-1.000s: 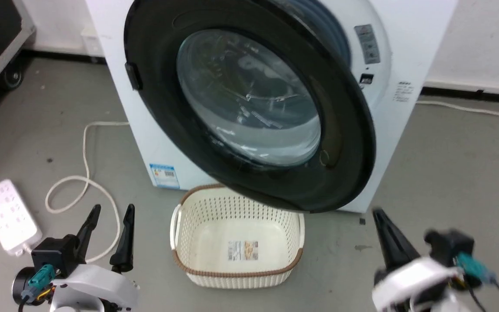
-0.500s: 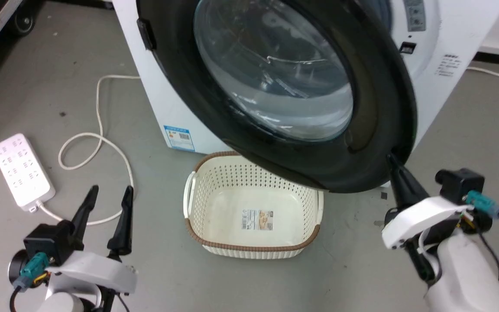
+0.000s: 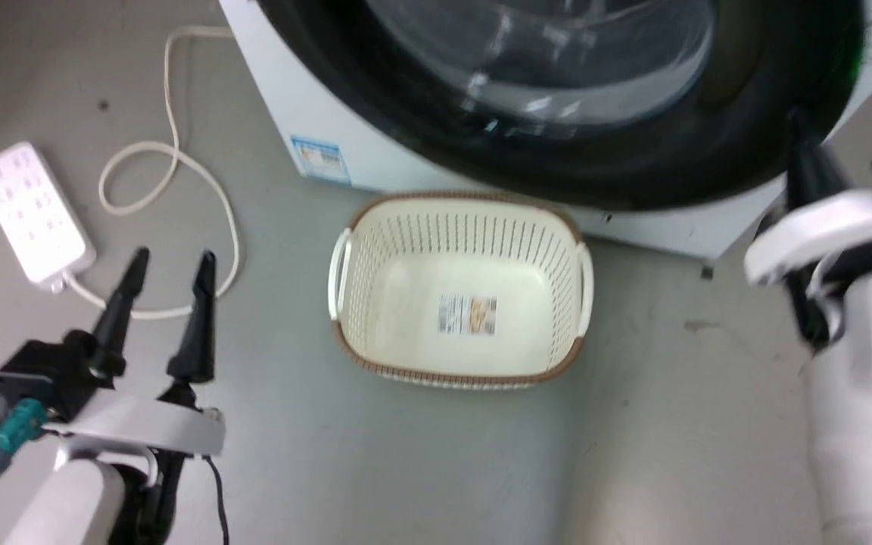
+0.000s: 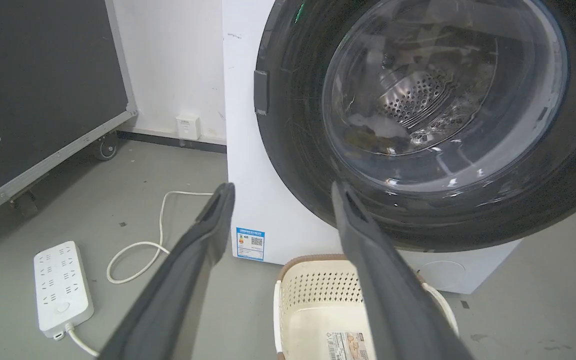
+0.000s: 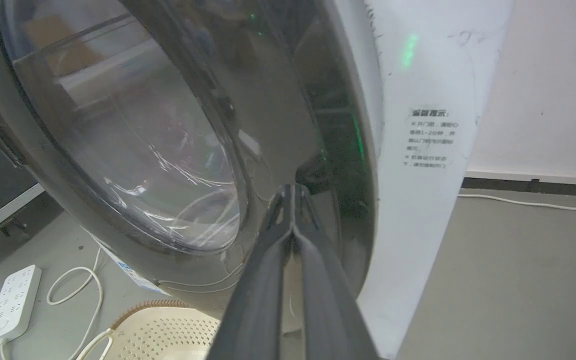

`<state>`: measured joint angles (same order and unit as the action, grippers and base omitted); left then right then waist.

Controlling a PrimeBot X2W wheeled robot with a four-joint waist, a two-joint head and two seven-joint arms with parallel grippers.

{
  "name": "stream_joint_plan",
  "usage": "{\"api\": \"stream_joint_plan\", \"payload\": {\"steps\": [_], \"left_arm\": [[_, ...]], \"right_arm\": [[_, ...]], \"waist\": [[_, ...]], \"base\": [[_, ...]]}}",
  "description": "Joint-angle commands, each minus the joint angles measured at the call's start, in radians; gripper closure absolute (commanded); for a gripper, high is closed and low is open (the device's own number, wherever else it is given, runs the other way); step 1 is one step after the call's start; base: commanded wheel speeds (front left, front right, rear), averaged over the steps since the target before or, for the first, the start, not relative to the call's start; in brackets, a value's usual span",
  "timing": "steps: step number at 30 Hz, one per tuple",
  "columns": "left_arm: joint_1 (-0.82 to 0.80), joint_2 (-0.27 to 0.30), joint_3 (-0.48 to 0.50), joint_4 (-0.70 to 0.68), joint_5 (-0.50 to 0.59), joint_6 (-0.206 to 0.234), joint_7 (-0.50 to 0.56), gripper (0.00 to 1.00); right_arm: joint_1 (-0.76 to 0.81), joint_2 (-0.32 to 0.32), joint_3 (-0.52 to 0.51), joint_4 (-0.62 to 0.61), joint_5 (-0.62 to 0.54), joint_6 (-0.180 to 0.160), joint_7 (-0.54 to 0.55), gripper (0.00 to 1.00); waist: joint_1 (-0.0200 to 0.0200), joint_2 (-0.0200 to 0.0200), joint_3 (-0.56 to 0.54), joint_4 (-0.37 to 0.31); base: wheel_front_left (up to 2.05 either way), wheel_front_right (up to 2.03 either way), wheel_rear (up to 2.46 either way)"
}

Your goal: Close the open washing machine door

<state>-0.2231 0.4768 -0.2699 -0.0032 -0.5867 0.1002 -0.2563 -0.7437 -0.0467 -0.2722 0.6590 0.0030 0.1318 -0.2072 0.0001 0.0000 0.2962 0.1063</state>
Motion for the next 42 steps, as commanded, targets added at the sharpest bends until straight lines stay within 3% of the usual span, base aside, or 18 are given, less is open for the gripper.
{"api": "stream_joint_plan", "payload": {"steps": [1, 11, 19, 26, 30, 42], "left_arm": [[-0.017, -0.004, 0.012, -0.010, 0.010, -0.008, -0.005, 0.00], [-0.041, -0.038, 0.075, -0.032, 0.046, -0.052, -0.005, 0.00], [-0.021, -0.072, 0.104, -0.002, 0.082, -0.070, -0.005, 0.00], [0.025, -0.096, 0.114, 0.027, 0.112, -0.066, -0.005, 0.00], [0.073, -0.111, 0.105, 0.053, 0.122, -0.056, -0.005, 0.00], [0.143, -0.133, 0.060, 0.073, 0.128, -0.026, 0.037, 0.00]], "right_arm": [[-0.045, -0.004, -0.022, 0.008, -0.023, -0.001, -0.002, 1.00], [-0.255, -0.004, -0.176, 0.053, -0.171, -0.001, 0.004, 1.00], [-0.250, -0.004, -0.140, 0.078, -0.137, -0.001, -0.043, 1.00], [-0.078, -0.004, -0.063, -0.078, -0.019, -0.001, -0.054, 1.00], [0.154, -0.004, -0.013, -0.251, 0.043, -0.001, -0.054, 1.00], [0.573, -0.004, 0.093, -0.482, 0.087, -0.001, -0.022, 1.00]], "waist": [[-0.0001, 0.0000, 0.061, 0.017], [-0.0001, 0.0000, 0.136, 0.032], [-0.0001, 0.0000, 0.053, -0.002], [-0.0001, 0.0000, -0.084, -0.062], [-0.0001, 0.0000, -0.185, -0.118], [-0.0001, 0.0000, -0.289, -0.193]], "base": [[0.00, 0.00, 0.00], [0.00, 0.00, 0.00], [0.00, 0.00, 0.00], [0.00, 0.00, 0.00], [0.00, 0.00, 0.00], [0.00, 0.00, 0.00]]}}
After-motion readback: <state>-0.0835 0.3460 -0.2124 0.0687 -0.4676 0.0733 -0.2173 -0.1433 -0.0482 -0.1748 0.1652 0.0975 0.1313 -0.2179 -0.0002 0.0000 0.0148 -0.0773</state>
